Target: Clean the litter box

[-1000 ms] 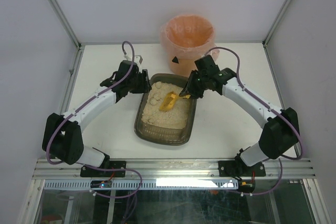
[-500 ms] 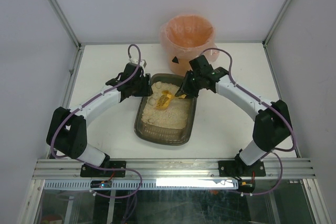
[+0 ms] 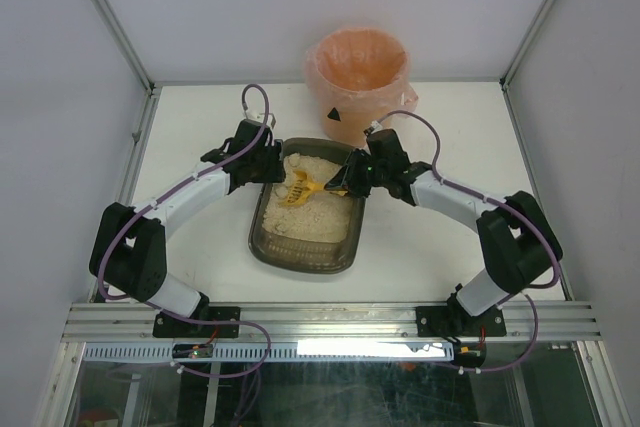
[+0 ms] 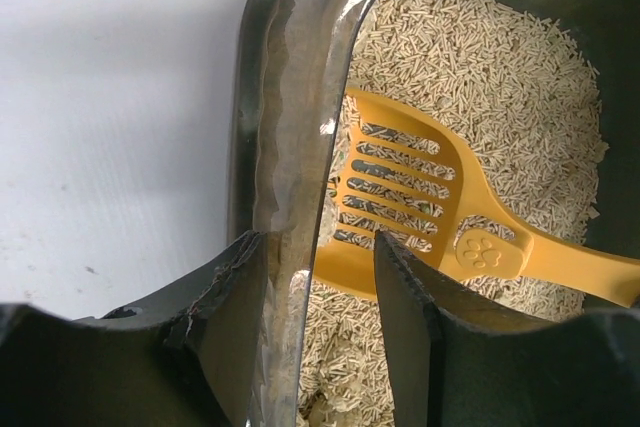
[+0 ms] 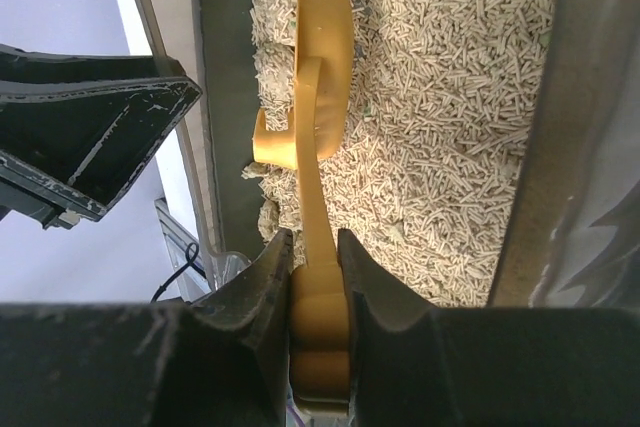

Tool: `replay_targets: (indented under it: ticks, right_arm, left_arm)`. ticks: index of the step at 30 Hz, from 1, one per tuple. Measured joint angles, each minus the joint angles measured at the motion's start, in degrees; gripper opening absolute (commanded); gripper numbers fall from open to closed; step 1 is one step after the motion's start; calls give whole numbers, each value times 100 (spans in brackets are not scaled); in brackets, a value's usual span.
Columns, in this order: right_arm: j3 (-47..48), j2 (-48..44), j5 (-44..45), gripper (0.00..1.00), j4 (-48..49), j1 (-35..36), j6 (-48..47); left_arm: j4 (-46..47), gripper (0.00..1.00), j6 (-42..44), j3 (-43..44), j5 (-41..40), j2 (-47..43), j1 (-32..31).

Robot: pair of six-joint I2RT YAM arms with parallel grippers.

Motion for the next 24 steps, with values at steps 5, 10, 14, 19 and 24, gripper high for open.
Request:
replay_targets:
  ticks: [5,10,14,19,24]
  right_arm:
    - [-317,33,-151,0,688,-17,-2]
    - [-691,-190,-98,0,1058,33,55]
    - [-979,-409,-59,0,1307,63,149]
    - [-1349,-693,-68,0,1569,31,264]
    - [-1648,-977,-144,0,1735,-98,323]
  left_arm:
    - [-28,46,22,4,-234,0,0]
    - [-35,47,22,9,-254,0,0]
    - [-37,47,22,9,-293,-2,-7]
    - [-44,47,22,9,-337,-7,-11]
    - [-50,47,22,9,-352,-13,-13]
